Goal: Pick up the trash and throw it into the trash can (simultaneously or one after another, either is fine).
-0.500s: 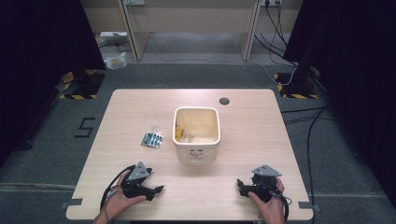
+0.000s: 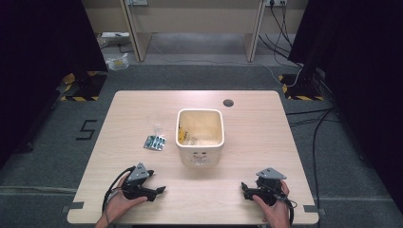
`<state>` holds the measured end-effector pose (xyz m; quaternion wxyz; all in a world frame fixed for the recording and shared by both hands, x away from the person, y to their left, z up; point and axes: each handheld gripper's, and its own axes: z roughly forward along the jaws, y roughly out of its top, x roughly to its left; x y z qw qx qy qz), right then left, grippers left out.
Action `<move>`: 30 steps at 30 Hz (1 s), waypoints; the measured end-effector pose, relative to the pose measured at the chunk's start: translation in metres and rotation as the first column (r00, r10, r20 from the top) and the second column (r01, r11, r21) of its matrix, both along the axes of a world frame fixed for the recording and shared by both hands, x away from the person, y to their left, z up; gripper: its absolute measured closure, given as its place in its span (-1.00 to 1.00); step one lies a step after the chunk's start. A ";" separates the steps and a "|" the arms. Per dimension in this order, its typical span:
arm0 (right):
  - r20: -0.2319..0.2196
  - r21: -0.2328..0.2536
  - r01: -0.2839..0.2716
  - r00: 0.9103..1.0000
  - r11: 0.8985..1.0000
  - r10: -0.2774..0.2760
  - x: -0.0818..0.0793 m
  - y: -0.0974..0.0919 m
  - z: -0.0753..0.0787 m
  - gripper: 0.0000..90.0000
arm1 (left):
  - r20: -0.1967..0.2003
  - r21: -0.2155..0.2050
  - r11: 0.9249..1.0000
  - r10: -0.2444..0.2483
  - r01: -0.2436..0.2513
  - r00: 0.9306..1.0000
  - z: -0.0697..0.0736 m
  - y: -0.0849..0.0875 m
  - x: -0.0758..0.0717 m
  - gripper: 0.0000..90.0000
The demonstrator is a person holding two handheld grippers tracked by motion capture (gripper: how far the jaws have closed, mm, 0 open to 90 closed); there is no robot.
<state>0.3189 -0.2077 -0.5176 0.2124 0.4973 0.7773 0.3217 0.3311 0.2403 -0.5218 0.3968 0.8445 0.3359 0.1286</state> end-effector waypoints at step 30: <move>-0.003 0.002 -0.008 1.000 1.000 0.008 0.001 0.000 0.000 -0.87 | 0.010 -0.004 0.948 0.319 -0.319 0.948 0.023 0.013 0.087 -0.66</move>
